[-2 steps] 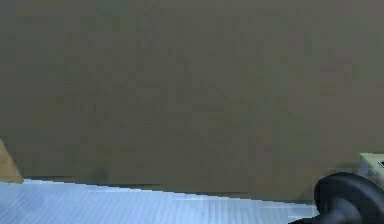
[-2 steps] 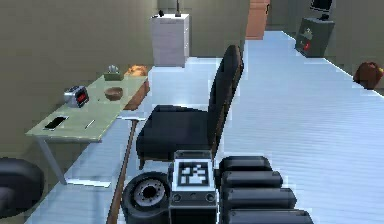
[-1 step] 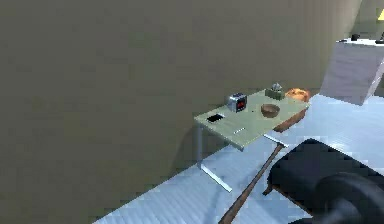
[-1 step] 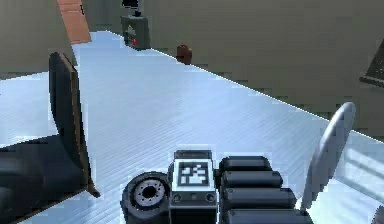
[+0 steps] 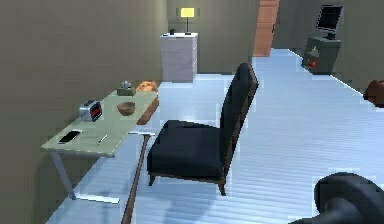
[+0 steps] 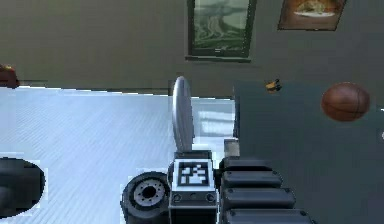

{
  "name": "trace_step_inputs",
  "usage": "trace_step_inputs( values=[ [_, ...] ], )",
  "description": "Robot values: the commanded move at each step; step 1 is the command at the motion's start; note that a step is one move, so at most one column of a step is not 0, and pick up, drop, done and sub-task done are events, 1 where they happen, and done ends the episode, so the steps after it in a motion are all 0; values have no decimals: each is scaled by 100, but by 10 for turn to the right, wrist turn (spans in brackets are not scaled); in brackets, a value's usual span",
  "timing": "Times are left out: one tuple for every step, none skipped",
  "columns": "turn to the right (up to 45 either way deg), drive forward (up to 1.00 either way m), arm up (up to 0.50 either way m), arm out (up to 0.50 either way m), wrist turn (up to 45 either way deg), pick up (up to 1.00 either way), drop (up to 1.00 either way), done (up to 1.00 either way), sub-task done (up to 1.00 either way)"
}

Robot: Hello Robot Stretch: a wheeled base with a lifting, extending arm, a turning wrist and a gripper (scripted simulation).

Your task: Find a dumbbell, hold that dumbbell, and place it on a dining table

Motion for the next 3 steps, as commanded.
trace_step_inputs(
  values=[
    [60,0,0,0,0,0,0,0,0],
    [30,0,0,0,0,0,0,0,0],
    [-450,0,0,0,0,0,0,0,0]
  ],
)
